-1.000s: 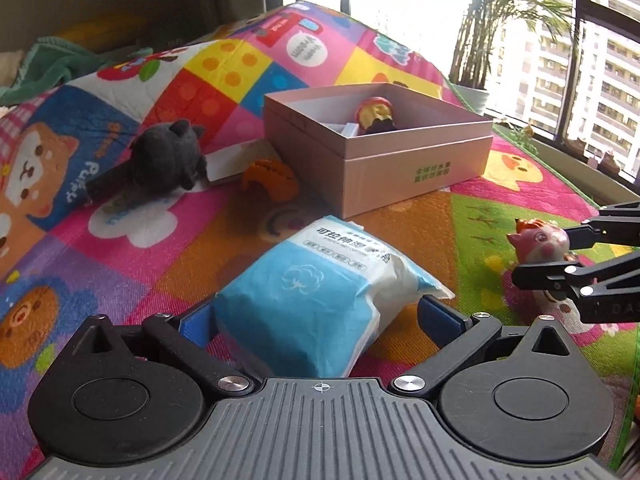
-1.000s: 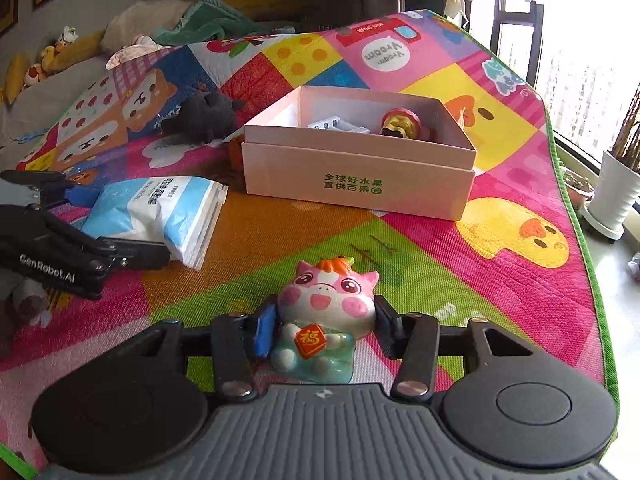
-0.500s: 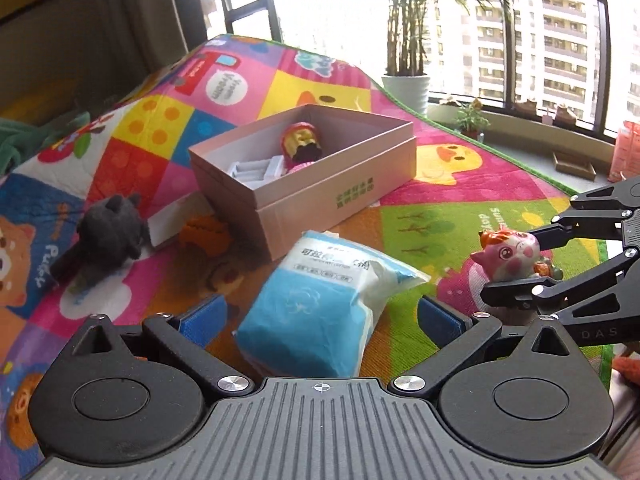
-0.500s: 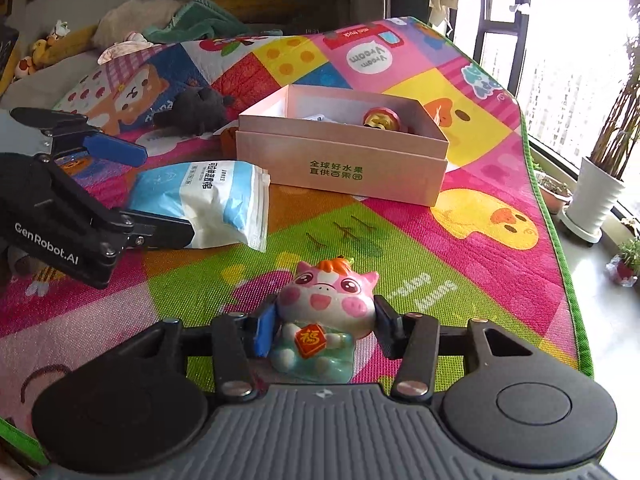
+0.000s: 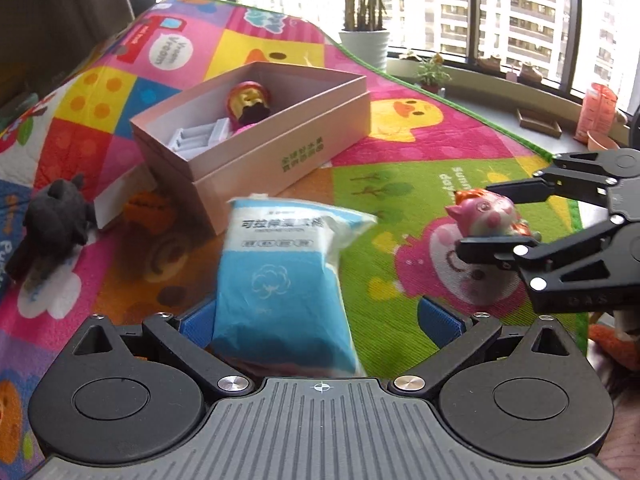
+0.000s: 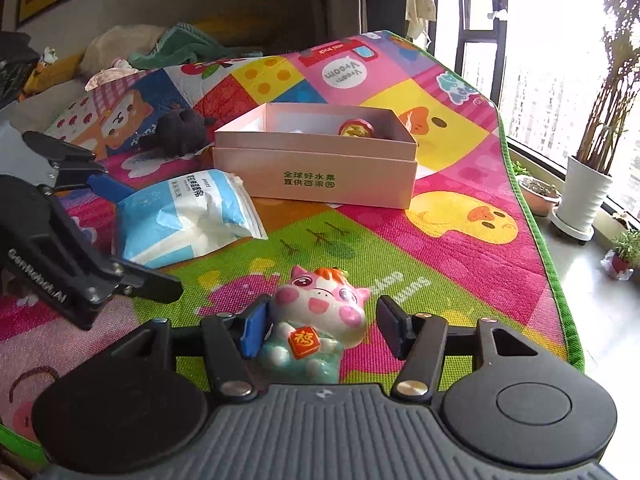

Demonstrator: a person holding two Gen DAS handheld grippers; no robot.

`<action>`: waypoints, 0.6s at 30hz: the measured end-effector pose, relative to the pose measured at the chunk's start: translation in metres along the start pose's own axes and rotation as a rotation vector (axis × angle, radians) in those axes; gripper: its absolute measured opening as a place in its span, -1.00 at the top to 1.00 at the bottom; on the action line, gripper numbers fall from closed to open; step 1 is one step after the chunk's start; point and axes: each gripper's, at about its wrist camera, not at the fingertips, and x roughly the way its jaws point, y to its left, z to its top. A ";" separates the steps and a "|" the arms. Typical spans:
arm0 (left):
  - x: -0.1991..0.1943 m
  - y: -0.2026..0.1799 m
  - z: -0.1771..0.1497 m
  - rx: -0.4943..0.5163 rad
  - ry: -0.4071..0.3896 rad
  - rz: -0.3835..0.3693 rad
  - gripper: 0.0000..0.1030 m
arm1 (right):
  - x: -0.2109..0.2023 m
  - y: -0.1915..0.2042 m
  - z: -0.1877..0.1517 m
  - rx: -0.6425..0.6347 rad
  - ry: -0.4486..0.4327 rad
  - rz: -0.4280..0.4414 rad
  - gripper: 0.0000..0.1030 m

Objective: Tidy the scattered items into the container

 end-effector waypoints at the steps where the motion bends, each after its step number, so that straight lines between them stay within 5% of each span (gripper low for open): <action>1: -0.003 -0.005 -0.002 0.013 0.003 -0.013 -1.00 | 0.002 -0.003 -0.001 0.012 0.007 -0.002 -0.11; 6: -0.014 -0.013 -0.004 0.003 -0.004 0.009 -1.00 | 0.003 -0.004 -0.004 0.012 -0.003 -0.010 -0.28; 13: -0.015 0.011 0.024 -0.292 -0.051 0.012 -1.00 | 0.005 -0.007 -0.005 0.024 -0.009 -0.029 -0.48; 18: 0.012 0.012 0.035 -0.291 -0.015 0.079 -1.00 | 0.005 -0.007 -0.006 0.022 -0.012 -0.042 -0.58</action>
